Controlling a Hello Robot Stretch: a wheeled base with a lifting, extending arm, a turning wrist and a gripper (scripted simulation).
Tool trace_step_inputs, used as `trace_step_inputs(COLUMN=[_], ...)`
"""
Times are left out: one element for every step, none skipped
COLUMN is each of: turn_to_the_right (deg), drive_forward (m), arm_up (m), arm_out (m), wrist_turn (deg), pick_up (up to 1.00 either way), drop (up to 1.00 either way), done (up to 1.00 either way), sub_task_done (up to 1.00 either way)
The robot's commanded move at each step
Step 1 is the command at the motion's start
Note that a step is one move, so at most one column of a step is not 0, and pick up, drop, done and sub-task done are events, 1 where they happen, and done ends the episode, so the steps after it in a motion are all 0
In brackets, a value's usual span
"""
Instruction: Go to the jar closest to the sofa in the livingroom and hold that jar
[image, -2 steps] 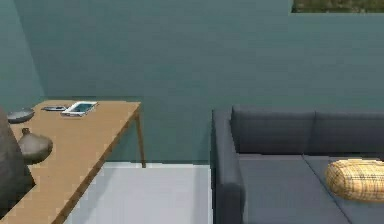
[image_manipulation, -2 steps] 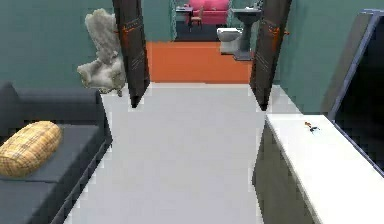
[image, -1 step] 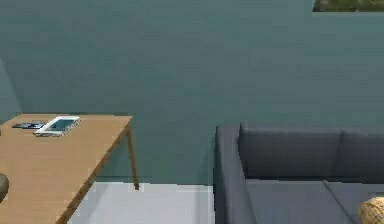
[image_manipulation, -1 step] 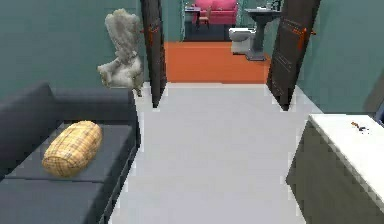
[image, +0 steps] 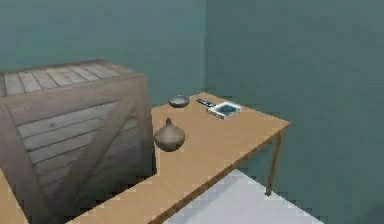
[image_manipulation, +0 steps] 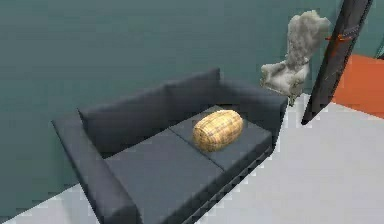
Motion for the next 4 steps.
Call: trace_step_inputs(turn_to_the_right=[-45.0, -45.0, 45.0, 45.0], drive_forward=[0.0, 0.0, 0.0, 0.0], arm_up=[0.0, 0.0, 0.0, 0.0], arm_out=[0.0, 0.0, 0.0, 0.0], wrist_turn=[0.0, 0.0, 0.0, 0.0], pick_up=[0.0, 0.0, 0.0, 0.0], drop=[0.0, 0.0, 0.0, 0.0], done=[0.0, 0.0, 0.0, 0.0], sub_task_done=[0.0, 0.0, 0.0, 0.0])
